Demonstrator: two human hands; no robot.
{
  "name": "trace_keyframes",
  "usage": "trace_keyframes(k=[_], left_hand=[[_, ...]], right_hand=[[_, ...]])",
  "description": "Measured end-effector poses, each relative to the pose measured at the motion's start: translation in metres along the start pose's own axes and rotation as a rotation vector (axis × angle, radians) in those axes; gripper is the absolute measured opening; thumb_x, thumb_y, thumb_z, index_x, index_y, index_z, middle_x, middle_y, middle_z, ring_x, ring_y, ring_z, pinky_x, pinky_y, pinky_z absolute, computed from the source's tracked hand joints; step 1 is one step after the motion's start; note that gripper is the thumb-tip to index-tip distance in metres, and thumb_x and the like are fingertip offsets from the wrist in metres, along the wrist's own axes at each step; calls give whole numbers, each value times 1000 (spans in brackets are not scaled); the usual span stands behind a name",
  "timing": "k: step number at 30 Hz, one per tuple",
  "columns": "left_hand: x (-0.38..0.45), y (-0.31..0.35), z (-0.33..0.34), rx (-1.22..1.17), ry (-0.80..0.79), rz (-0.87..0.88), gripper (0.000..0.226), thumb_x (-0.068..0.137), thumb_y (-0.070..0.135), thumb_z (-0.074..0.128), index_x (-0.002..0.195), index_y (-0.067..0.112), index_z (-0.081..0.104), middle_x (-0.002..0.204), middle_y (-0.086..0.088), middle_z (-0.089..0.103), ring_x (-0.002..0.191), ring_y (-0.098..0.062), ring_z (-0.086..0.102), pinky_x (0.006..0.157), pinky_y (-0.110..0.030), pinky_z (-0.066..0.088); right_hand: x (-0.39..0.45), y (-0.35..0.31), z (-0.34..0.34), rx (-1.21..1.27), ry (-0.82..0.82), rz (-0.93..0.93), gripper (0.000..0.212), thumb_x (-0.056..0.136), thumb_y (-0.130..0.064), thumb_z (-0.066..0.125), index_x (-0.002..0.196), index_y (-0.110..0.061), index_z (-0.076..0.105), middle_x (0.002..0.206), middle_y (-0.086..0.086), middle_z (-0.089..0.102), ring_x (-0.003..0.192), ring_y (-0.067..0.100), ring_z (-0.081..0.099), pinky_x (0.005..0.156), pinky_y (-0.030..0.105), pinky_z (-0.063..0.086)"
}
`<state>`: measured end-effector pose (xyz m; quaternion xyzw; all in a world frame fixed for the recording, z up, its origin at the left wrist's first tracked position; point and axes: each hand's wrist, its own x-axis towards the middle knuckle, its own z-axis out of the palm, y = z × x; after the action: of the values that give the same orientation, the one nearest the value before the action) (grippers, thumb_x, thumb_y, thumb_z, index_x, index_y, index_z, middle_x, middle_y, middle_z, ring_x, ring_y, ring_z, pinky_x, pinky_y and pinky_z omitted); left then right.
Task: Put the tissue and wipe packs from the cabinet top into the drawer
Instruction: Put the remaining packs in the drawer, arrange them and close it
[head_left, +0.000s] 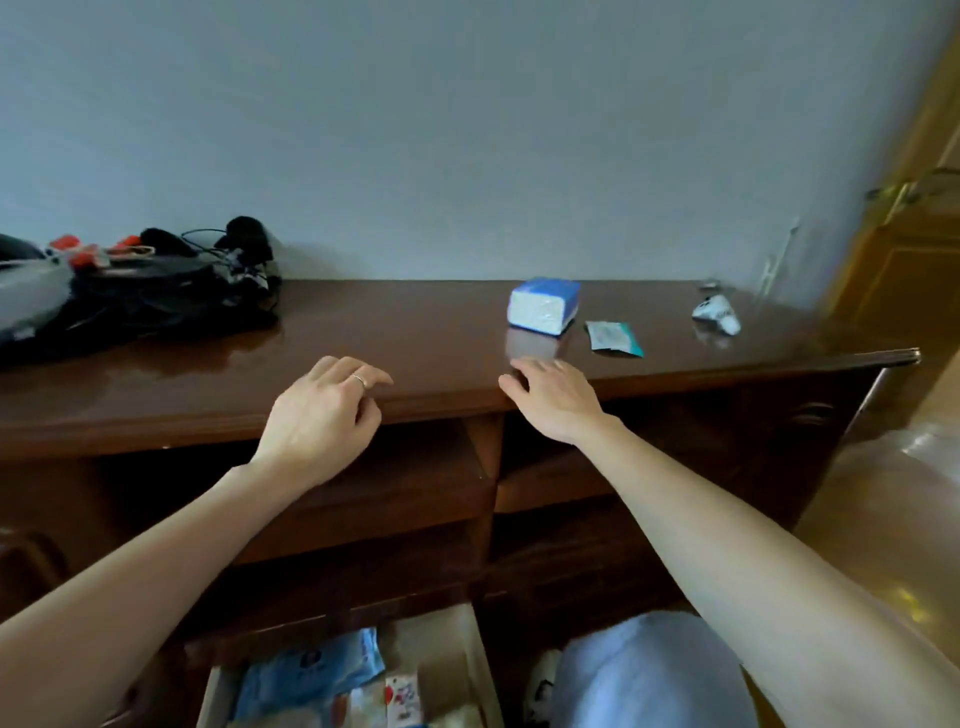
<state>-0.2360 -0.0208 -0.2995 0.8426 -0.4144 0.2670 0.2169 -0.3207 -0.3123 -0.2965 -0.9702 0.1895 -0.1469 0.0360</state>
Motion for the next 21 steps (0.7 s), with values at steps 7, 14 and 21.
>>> trace_keyframes(k=[7,14,21], left_hand=[[86,24,55,-9,-244,-31,40,98,44,51,134,27,57,140,6,49,129,-22,46,99,-41,43],[177,82,115,-88,-263,17,62,93,44,52,151,33,33,152,-4,33,137,-29,37,104,-46,41],[267,136,197,-263,-184,-340,102,73,76,62,155,35,17,164,-14,9,148,-36,19,115,-55,28]], right_hand=[[20,38,-6,-17,268,-62,43,100,-49,35,94,-26,71,100,-2,71,102,26,62,83,39,42],[63,125,-9,-60,-53,422,60,95,-72,30,149,-48,40,169,15,3,155,38,-3,118,66,4],[81,148,7,15,-81,444,76,80,-86,20,146,-50,37,164,17,24,152,38,18,118,64,6]])
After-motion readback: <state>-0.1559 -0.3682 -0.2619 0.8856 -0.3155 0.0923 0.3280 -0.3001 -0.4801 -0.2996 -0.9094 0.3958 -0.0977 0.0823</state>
